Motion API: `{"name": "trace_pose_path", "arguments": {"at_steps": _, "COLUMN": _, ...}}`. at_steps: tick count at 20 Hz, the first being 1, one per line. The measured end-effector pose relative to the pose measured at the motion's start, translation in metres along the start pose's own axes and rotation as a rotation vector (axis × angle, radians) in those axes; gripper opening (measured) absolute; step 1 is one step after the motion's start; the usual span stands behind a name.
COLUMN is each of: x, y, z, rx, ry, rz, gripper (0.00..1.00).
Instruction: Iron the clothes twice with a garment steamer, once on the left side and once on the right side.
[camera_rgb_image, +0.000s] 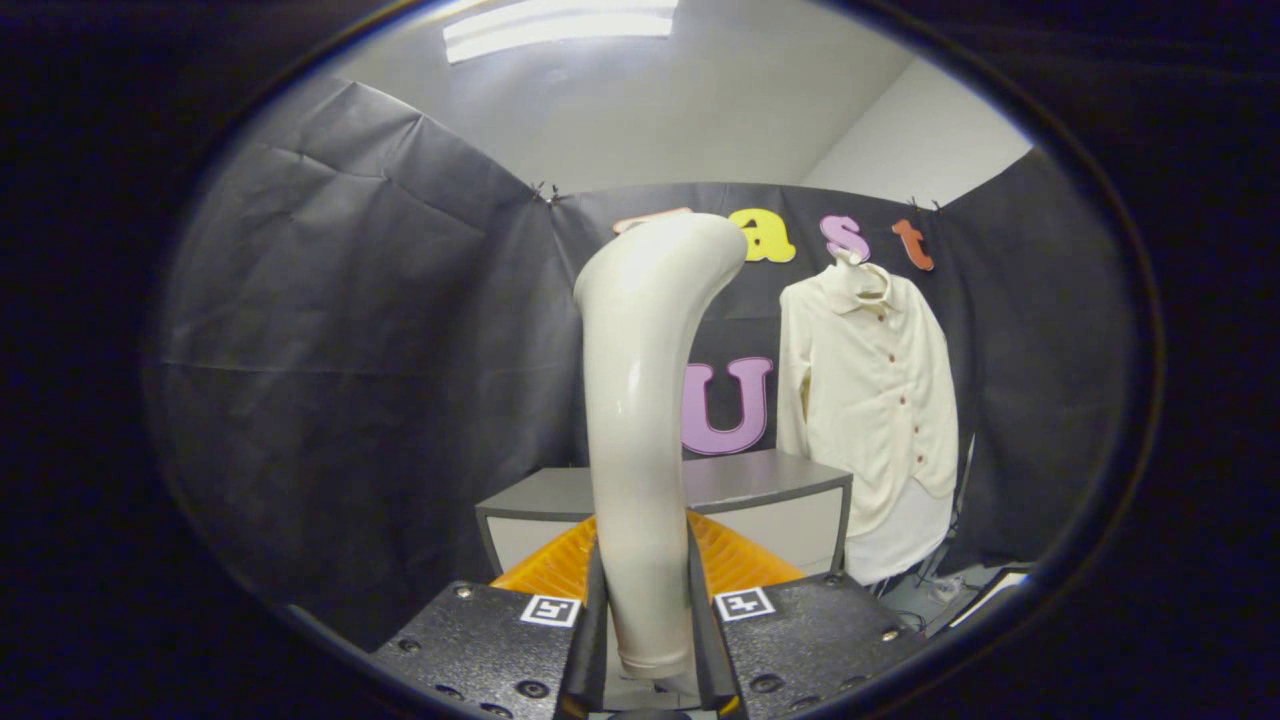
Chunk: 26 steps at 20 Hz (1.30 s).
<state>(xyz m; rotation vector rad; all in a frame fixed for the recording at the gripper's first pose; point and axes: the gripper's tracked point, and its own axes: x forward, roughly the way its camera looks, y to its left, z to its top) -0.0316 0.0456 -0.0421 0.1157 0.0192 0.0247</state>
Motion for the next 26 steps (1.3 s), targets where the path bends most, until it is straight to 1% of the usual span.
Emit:
{"name": "trace_pose_path", "arguments": {"at_steps": 12, "x": 0.0007, "y": 0.0081, "z": 0.0035, "rx": 0.003, "ry": -0.001, "rz": 0.012, "gripper": 0.35}}
{"name": "trace_pose_path", "arguments": {"at_steps": 26, "x": -0.0005, "y": 0.0066, "z": 0.0026, "rx": 0.002, "ry": 0.001, "rz": 0.008, "gripper": 0.35}}
